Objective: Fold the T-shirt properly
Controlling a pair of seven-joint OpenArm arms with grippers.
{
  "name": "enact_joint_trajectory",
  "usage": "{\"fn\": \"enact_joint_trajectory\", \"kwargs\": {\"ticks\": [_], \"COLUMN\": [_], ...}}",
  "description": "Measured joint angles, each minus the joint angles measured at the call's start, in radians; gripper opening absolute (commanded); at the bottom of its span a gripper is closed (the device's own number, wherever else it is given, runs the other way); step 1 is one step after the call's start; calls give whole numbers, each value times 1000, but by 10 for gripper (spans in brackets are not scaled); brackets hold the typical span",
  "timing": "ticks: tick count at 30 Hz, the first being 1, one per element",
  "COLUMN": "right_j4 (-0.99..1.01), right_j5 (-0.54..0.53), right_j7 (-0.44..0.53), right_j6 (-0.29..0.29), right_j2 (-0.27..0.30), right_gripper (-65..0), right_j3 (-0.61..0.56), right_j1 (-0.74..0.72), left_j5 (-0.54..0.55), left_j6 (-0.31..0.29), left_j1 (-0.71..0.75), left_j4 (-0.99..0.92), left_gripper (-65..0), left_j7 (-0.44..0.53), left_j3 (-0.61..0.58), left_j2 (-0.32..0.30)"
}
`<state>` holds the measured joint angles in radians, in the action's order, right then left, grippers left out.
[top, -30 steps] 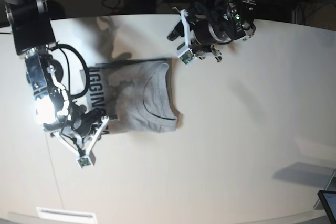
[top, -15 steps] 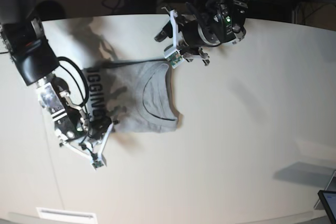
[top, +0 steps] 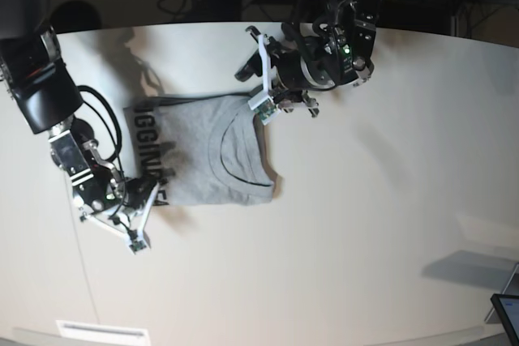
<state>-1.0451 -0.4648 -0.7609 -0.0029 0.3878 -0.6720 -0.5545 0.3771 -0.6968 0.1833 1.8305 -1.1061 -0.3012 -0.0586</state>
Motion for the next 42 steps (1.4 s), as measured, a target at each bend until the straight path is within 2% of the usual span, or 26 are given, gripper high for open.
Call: {"fn": "enact_joint_trajectory", "kwargs": {"ticks": [24,33,42], "right_j4": [-19,-32,-55], "right_j5": [24,32,51], "right_j7": [73,84,159], "right_j6": [-17,-25,-48], "right_j2": [11,11,16], "right_gripper": [-649,-649,-649], "right_j3": [14,23,33], "right_j1": [65,87,142], "left_j5": [22,11,12], "left_j6": [-4,-4,-4], "left_j1": [-123,-182,-304], "left_j4": [-151,-163,-285], "left_gripper": [-410,-410,-410], "left_j7": [22,7,14], "left_j3": [6,4,4], "left_j2": [-20,-97,-116]}}
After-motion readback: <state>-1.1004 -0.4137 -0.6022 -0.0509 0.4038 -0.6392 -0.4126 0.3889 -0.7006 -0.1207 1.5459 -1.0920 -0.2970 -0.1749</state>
